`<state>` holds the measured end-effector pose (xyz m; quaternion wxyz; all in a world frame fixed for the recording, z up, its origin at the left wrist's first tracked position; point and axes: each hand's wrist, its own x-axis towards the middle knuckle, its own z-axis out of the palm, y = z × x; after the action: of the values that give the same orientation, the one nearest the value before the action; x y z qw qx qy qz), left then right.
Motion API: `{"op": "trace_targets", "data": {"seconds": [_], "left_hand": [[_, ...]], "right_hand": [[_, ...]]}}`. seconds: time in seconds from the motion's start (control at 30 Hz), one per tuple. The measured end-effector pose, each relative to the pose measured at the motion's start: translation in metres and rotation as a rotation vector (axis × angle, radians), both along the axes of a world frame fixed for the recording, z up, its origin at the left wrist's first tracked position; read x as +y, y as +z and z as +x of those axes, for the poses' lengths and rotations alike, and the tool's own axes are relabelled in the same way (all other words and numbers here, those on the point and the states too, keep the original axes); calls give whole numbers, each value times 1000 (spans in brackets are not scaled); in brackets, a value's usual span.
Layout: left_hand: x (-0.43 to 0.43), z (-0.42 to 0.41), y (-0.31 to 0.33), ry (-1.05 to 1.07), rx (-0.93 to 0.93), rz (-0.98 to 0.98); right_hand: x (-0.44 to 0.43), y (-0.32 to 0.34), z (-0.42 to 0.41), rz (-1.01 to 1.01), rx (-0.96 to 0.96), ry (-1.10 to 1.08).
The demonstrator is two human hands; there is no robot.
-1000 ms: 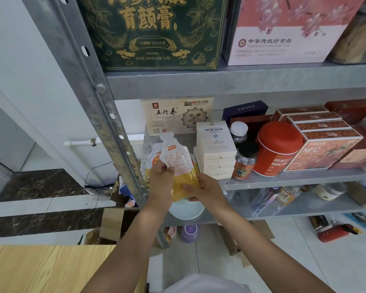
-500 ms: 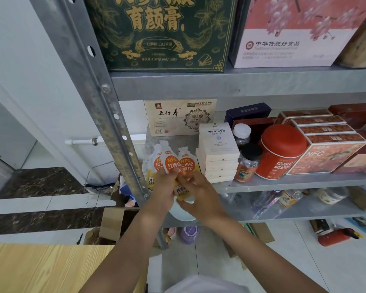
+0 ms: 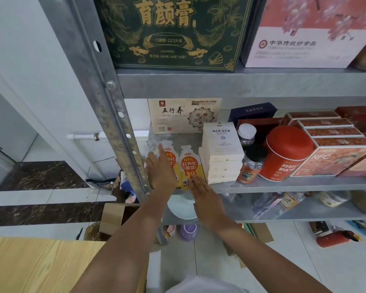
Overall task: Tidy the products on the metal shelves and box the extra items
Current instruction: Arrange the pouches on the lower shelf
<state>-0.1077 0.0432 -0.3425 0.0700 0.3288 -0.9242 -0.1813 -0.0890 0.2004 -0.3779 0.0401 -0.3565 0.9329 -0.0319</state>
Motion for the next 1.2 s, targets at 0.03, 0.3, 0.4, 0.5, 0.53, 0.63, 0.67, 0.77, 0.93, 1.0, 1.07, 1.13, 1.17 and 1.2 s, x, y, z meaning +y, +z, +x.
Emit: {"op": "trace_targets", "data": {"seconds": [0.03,0.3,0.4,0.5,0.53,0.63,0.67,0.77,0.93,1.0,1.07,1.13,1.17,1.2], "left_hand": [[1,2,-7,-65,-5,-66],[-6,3,-23,-165,20,-20],[-7,5,-21,-165,13,-5],[-9,5,-19,-171,12,31],[-10,5,-18,-170,8,54],[-14,2,-15,-158,-8,123],[-15,0,-13,-144,-7,148],[-17,-3,-10,-82,10,230],[-21,-3,-9,-72,21,215],[-19,-2,-9,-87,80,129],[-9,-1,-5,-112,321,151],[7,1,6,-119,592,403],[14,1,15,-72,667,605],[21,2,24,-3,706,842]], "right_hand": [[1,-2,-1,4,2,-2],[-7,9,-2,26,248,3],[-7,8,0,10,338,12],[-6,11,2,-48,335,-24],[-6,13,3,-88,328,-38],[-3,20,11,-243,292,-96],[-3,22,12,-294,277,-118],[0,32,17,-469,157,-218],[7,52,18,-830,8,-428],[9,62,18,-1063,-154,-559],[9,68,17,-1299,-380,-658],[8,72,15,-1543,-688,-751],[8,75,14,-1650,-852,-788],[8,76,14,-1728,-980,-806]]}}
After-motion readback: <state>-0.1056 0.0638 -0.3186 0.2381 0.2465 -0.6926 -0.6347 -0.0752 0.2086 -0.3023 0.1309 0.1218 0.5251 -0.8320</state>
